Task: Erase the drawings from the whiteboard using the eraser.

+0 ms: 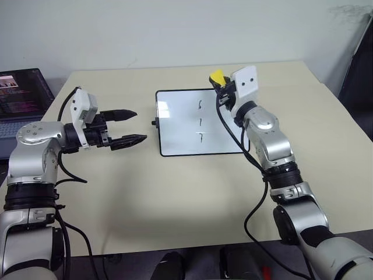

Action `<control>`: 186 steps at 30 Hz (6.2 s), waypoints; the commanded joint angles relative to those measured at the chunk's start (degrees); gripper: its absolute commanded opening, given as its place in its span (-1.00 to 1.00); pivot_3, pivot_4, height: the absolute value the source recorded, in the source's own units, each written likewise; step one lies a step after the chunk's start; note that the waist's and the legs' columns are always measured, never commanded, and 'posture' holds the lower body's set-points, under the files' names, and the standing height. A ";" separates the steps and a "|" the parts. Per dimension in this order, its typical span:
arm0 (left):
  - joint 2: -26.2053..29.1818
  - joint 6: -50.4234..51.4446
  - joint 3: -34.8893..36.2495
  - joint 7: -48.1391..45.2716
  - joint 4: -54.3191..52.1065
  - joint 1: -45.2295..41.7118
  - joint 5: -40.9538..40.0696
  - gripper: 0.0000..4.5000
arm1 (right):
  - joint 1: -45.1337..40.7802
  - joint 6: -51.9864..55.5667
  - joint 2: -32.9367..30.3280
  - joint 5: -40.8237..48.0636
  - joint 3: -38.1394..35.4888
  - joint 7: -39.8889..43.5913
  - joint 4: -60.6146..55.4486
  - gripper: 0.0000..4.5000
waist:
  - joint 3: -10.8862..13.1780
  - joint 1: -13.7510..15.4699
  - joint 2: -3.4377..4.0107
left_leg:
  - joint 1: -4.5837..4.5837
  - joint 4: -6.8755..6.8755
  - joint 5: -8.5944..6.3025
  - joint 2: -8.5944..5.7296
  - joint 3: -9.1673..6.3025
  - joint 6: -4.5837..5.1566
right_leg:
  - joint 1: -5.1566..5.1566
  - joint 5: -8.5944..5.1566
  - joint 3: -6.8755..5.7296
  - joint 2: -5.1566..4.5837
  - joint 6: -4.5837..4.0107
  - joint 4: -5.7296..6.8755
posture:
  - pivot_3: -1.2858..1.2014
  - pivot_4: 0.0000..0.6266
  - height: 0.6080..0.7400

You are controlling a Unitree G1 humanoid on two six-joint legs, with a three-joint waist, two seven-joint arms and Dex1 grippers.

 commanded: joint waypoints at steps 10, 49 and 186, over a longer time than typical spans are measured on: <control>0.90 -0.43 1.60 0.16 -2.66 -0.15 -0.57 1.00 | -5.99 -2.20 1.33 -6.53 4.84 2.08 8.86 -0.57 | 0.00 -0.55 0.00 | -0.02 0.00 0.02 -0.01 -0.01 -0.03 | -0.06 0.00 0.01 0.00 0.00 0.03 | 0.03 -0.52 1.00; 1.62 1.58 3.35 2.06 -6.98 2.95 -1.75 1.00 | -2.77 8.97 -0.03 -11.63 9.31 7.55 7.23 -0.57 | -0.06 -0.61 -0.10 | -0.01 0.04 0.01 0.04 0.02 -0.01 | -0.10 0.06 0.07 0.00 -0.09 0.10 | 0.03 -0.52 1.00; 1.79 1.66 2.83 2.02 -7.48 2.39 -1.42 1.00 | 6.09 21.24 1.06 -9.53 8.75 2.93 -14.19 -0.57 | -0.09 -0.18 -0.17 | -0.01 0.34 0.00 0.11 -0.16 0.00 | 0.09 0.13 -0.12 0.03 -0.18 0.08 | 0.03 -0.52 1.00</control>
